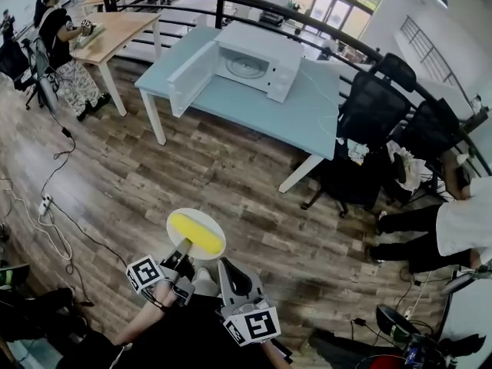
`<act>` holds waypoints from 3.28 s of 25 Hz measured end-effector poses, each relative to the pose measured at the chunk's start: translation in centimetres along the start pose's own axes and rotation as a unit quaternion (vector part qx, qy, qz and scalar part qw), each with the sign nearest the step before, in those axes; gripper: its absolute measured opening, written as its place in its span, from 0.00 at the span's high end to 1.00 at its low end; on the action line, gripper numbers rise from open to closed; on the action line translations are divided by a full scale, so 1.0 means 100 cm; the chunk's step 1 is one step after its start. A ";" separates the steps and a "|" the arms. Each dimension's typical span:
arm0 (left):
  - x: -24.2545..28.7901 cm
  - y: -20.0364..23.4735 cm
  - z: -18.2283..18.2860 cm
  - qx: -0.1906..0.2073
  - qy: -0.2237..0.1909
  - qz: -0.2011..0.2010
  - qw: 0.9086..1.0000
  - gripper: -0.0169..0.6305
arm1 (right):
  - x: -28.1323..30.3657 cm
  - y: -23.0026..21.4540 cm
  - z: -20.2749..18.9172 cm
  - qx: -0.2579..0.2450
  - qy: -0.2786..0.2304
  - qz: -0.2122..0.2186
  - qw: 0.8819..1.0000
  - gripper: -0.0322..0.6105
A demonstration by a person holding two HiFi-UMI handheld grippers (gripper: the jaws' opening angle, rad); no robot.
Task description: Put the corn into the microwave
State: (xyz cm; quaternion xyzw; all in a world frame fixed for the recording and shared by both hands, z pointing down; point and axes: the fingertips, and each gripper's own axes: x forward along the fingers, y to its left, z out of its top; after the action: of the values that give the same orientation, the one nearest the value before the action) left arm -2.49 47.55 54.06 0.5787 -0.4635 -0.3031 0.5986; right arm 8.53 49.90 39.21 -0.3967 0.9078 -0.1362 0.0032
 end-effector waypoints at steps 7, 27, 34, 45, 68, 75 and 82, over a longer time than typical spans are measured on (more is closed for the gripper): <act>0.001 -0.004 0.018 0.013 0.003 -0.007 1.000 0.93 | 0.011 0.010 0.002 0.006 -0.017 -0.006 1.000 0.94; 0.024 0.000 0.046 0.017 -0.001 -0.001 1.000 0.93 | 0.052 0.001 0.002 0.014 -0.010 0.024 1.000 0.94; 0.043 -0.001 0.055 0.019 -0.001 0.003 1.000 0.93 | 0.072 -0.017 0.001 0.023 -0.006 0.021 0.999 0.94; 0.088 -0.003 0.073 0.018 0.008 0.007 1.000 0.93 | 0.110 -0.056 0.008 0.035 0.002 0.008 0.999 0.94; 0.195 -0.025 0.112 0.000 -0.031 0.028 0.999 0.93 | 0.192 -0.154 0.044 0.036 0.019 0.030 0.999 0.94; 0.233 -0.034 0.125 0.004 -0.045 0.026 0.999 0.93 | 0.215 -0.187 0.056 0.029 0.018 0.037 0.999 0.94; 0.270 -0.038 0.128 0.003 -0.042 0.024 0.999 0.93 | 0.232 -0.218 0.063 0.021 0.019 0.034 0.999 0.94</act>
State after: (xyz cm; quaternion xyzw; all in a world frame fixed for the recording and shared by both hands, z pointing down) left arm -2.99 17.48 54.63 0.5561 -0.5027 -0.3117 0.5839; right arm 9.01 17.51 40.92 -0.3632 0.9175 -0.1623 -0.0007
